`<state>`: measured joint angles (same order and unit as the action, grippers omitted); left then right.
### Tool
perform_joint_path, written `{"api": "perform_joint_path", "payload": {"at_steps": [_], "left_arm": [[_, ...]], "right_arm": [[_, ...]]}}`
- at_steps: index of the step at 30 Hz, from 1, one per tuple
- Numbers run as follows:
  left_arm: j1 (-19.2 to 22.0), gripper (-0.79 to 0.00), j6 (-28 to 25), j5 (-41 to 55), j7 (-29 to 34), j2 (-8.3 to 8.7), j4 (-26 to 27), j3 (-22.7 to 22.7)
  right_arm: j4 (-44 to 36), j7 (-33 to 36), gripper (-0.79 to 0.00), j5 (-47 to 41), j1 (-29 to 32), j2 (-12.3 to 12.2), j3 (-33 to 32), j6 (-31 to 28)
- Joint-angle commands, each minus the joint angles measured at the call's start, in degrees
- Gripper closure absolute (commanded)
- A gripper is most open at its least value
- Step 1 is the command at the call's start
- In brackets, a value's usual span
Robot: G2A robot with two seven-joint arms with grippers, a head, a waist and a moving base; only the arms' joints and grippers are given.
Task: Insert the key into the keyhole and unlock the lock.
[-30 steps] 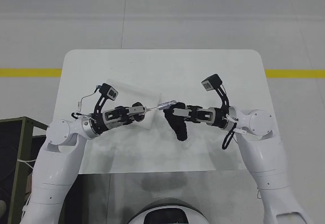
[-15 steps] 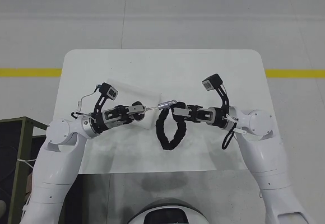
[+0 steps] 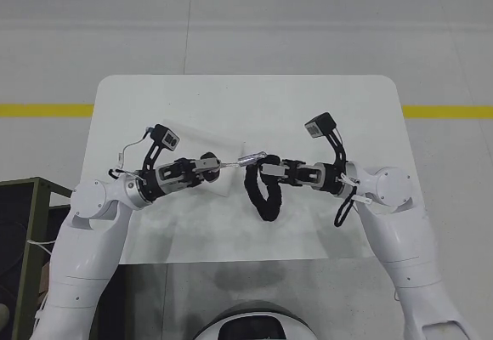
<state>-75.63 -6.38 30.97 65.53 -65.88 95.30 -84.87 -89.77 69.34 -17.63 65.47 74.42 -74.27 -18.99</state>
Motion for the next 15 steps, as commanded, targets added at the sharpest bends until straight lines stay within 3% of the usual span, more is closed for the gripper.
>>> {"api": "perform_joint_path", "payload": {"at_steps": [1,15], "left_arm": [[-0.11,0.000,-0.13,0.20,-0.24,-0.03,0.04,-0.07],[-1.72,0.000,-2.77,2.23,-3.29,-0.37,1.03,-0.37]], "right_arm": [[0.02,-0.24,0.000,-0.09,0.00,-0.08,0.04,0.00],[-0.75,-4.76,0.000,0.85,1.21,-0.41,-0.46,-1.07]]}}
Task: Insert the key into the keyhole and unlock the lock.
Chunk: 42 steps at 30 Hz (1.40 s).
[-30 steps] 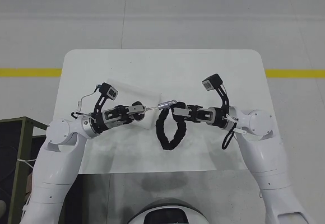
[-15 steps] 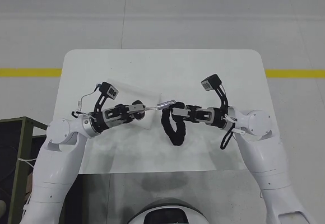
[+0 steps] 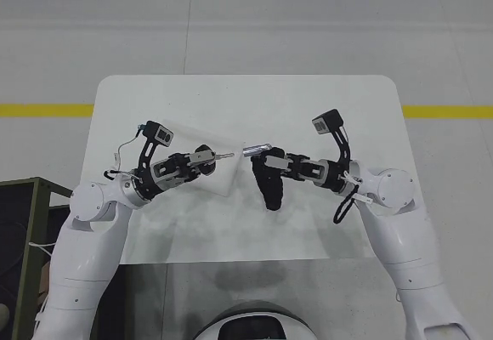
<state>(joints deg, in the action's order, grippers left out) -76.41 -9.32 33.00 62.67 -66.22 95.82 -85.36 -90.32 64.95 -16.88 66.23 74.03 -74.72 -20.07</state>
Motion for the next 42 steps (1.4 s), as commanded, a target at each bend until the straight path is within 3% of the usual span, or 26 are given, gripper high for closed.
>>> {"api": "perform_joint_path", "payload": {"at_steps": [1,9,42], "left_arm": [[-1.96,0.000,0.61,0.30,-1.14,-0.04,1.67,0.03],[-3.62,0.000,-0.73,-2.70,-4.98,-0.09,3.66,-0.07],[-3.00,0.000,-1.38,-4.22,-4.95,-0.14,3.18,0.83]], "right_arm": [[-1.48,-1.56,0.000,0.74,1.79,-0.08,-0.06,0.10],[-4.61,-4.18,0.000,1.90,3.50,-0.48,0.06,0.56],[-3.90,-4.85,0.000,1.42,2.14,-1.56,2.42,0.64]]}}
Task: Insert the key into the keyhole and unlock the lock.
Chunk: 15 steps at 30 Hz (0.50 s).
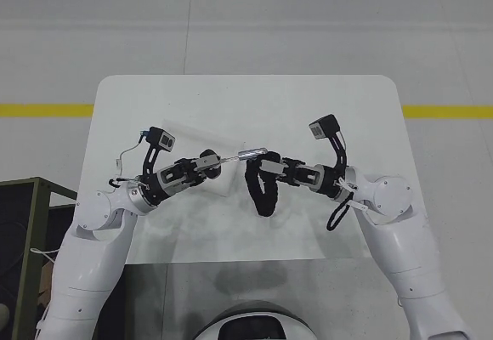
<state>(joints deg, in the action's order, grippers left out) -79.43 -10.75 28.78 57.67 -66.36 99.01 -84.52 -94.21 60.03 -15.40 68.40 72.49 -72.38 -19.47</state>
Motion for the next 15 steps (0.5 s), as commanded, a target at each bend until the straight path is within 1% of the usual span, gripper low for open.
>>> {"api": "perform_joint_path", "payload": {"at_steps": [1,15], "left_arm": [[0.03,0.000,0.08,-0.01,0.11,0.00,-0.01,0.01],[0.12,0.000,-0.74,-0.13,-0.45,-0.08,-0.08,-0.12]], "right_arm": [[0.00,0.11,0.000,-0.09,-0.08,-0.04,0.17,0.07],[0.20,-0.14,0.000,-0.85,-0.52,-0.35,0.85,0.16]]}}
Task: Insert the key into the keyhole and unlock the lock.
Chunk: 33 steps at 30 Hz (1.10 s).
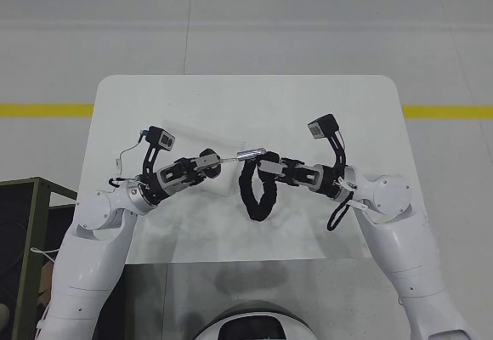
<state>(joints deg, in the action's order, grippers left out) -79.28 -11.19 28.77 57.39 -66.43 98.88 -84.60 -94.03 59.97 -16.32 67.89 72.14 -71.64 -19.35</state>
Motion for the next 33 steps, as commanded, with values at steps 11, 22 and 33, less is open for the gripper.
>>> {"api": "perform_joint_path", "payload": {"at_steps": [11,22,33], "left_arm": [[-0.25,0.000,-1.59,-2.10,-1.00,-0.07,0.57,0.19],[-0.06,0.000,-1.34,-2.10,-0.78,-0.14,0.65,0.48],[0.19,0.000,-1.24,-2.13,-0.29,-0.21,1.01,0.93]], "right_arm": [[-0.01,-0.65,0.000,-0.04,-0.24,-0.18,0.68,-0.03],[-0.18,-1.14,0.000,0.37,-0.12,-0.38,1.15,-0.19],[-0.29,-1.14,0.000,0.52,-0.41,-0.50,1.91,-0.06]]}}
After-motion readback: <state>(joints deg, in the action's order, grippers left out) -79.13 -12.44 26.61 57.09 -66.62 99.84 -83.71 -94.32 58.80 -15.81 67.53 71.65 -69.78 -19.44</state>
